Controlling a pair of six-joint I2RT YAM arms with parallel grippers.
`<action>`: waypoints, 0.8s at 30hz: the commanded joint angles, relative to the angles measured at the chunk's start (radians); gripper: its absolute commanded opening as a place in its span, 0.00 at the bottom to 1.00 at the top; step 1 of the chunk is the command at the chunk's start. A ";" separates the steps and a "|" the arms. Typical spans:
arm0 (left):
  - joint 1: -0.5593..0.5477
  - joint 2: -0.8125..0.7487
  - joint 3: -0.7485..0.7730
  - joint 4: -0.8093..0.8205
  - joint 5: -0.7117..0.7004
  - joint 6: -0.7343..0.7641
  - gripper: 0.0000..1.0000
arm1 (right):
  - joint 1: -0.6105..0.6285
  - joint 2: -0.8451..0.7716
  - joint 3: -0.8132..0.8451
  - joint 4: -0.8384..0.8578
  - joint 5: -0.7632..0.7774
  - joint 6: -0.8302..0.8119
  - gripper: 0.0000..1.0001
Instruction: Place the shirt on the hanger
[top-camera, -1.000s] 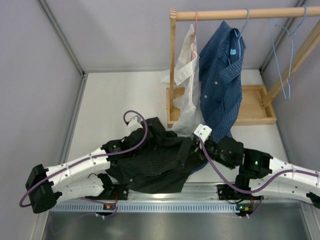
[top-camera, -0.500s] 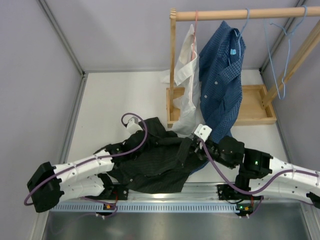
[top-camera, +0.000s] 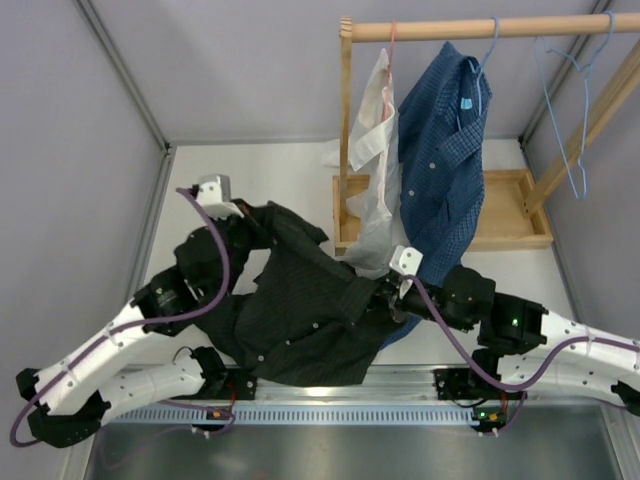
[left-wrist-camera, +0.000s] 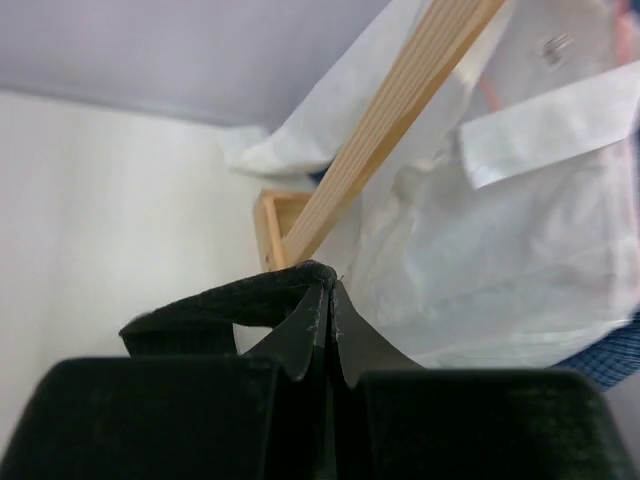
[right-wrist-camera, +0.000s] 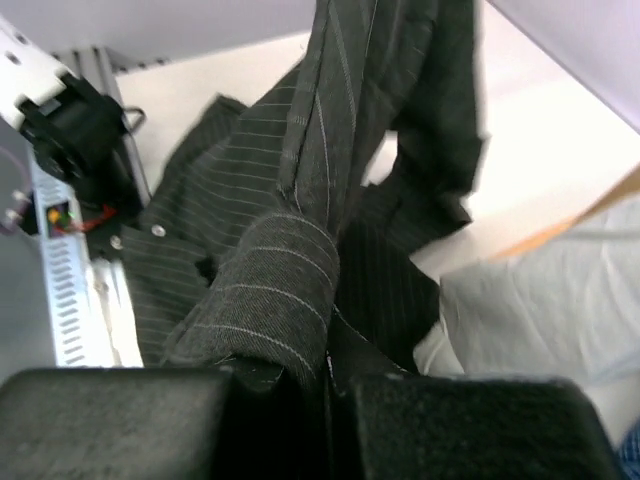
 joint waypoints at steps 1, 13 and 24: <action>0.003 0.012 0.166 -0.097 0.056 0.261 0.00 | -0.007 0.015 0.088 0.117 -0.084 0.028 0.04; 0.038 0.110 -0.213 -0.349 -0.198 -0.193 0.00 | -0.007 -0.010 -0.127 0.139 0.054 0.149 0.00; 0.041 -0.004 -0.133 -0.379 -0.002 -0.271 0.00 | -0.007 -0.014 -0.169 0.171 -0.021 0.163 0.02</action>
